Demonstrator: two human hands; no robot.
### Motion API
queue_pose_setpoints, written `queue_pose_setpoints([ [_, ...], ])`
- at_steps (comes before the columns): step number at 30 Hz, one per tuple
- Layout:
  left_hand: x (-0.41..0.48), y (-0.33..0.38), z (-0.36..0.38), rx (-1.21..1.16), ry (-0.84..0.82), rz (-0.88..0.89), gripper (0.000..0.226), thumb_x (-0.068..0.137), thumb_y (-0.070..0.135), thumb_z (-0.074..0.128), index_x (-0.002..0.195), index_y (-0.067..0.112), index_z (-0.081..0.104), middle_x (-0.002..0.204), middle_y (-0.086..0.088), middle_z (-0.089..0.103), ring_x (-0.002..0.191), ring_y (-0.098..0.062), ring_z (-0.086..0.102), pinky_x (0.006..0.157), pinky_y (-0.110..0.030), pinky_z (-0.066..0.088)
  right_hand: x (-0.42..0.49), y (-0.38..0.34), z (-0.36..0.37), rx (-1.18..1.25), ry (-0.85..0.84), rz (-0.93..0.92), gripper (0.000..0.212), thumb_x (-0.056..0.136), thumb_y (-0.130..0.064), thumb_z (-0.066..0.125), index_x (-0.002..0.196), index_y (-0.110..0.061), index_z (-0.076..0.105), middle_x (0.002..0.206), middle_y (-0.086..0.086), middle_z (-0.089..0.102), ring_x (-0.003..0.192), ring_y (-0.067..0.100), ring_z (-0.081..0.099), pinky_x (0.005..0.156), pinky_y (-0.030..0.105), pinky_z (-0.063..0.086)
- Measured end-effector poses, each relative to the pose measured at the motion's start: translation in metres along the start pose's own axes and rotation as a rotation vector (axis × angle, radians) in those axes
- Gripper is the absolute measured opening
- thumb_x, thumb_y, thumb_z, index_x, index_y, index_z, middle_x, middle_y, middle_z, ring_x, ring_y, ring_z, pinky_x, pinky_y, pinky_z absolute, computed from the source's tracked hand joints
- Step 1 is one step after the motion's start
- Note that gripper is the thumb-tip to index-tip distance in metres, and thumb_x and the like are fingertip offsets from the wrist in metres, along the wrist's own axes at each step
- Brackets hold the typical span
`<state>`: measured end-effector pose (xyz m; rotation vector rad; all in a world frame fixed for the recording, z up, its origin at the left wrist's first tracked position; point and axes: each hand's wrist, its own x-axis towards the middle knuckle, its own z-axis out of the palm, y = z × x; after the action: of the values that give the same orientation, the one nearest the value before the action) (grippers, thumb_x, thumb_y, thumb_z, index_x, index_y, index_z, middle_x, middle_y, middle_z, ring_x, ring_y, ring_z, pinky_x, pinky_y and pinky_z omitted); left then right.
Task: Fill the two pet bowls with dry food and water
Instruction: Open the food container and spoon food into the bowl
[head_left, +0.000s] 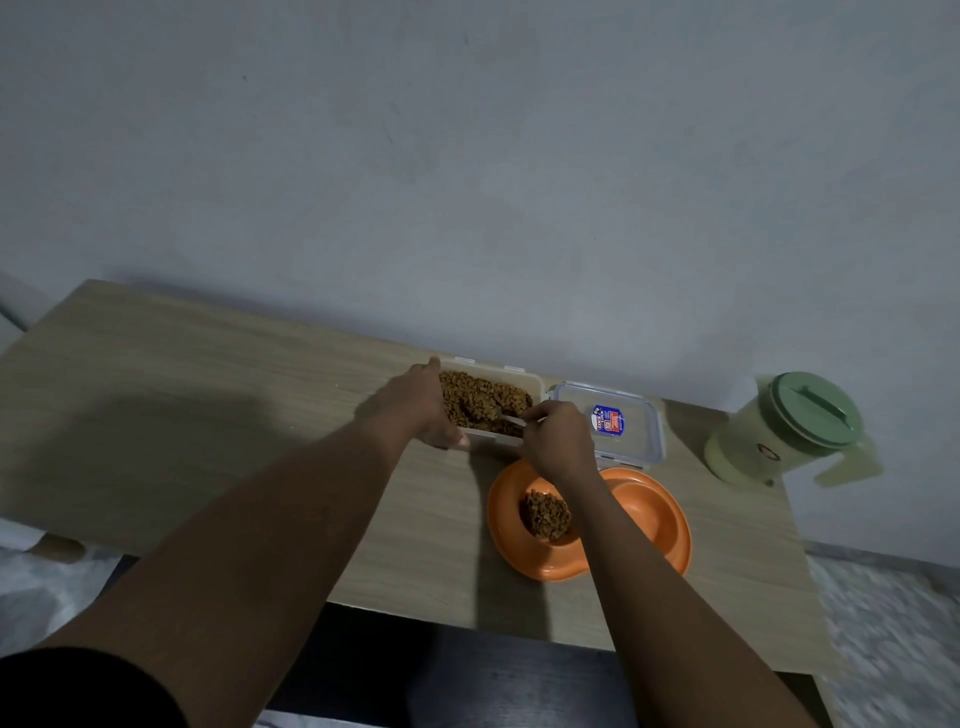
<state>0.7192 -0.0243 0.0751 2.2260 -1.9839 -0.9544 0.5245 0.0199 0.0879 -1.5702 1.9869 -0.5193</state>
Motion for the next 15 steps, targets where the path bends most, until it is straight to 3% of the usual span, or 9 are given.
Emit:
queue_pose_setpoints([
  [4,-0.002,0.001,-0.001,0.015,-0.008,-0.023,0.152,0.044,0.056,0.096,0.161,0.024,0.005,0.168,-0.004,0.019,0.151,-0.033,0.028,0.114,-0.055,0.039,-0.002,0.003,-0.007,0.070,-0.001,0.008,0.022,0.095,-0.010,0.057,0.109,-0.010,0.074,0.114,0.009,0.071,0.097,0.023,0.067,0.085,0.045,0.059],
  [6,-0.003,0.001,-0.002,0.009,0.000,-0.032,0.152,0.043,0.055,0.096,0.161,0.024,0.005,0.168,-0.003,0.020,0.151,-0.033,0.029,0.113,-0.056,0.039,-0.004,0.005,-0.012,0.102,0.005,0.009,0.022,0.094,-0.011,0.058,0.109,-0.010,0.074,0.110,0.008,0.072,0.083,0.019,0.066,0.076,0.041,0.059],
  [10,-0.007,0.005,-0.003,0.018,0.006,-0.039,0.149,0.048,0.051,0.098,0.162,0.023,0.007,0.167,-0.005,0.023,0.149,-0.034,0.032,0.112,-0.056,0.040,-0.018,0.011,-0.033,0.128,0.037,0.004,0.019,0.093,-0.011,0.057,0.103,-0.009,0.073,0.094,0.005,0.073,0.059,0.009,0.056,0.056,0.027,0.046],
  [12,-0.009,0.008,-0.005,0.020,0.000,-0.041,0.148,0.051,0.048,0.098,0.162,0.021,0.005,0.167,-0.006,0.022,0.150,-0.034,0.031,0.113,-0.056,0.040,-0.029,0.020,-0.045,0.117,0.055,0.010,0.018,0.092,-0.011,0.057,0.101,-0.011,0.072,0.091,0.001,0.070,0.061,0.009,0.059,0.055,0.025,0.047],
  [15,-0.012,0.010,-0.008,0.043,-0.019,-0.026,0.145,0.057,0.045,0.096,0.162,0.015,0.001,0.168,-0.007,0.018,0.151,-0.032,0.028,0.115,-0.049,0.039,-0.049,0.040,-0.058,0.099,0.086,0.036,0.017,0.091,-0.013,0.058,0.099,-0.013,0.073,0.094,0.000,0.072,0.069,0.011,0.063,0.064,0.029,0.054],
])
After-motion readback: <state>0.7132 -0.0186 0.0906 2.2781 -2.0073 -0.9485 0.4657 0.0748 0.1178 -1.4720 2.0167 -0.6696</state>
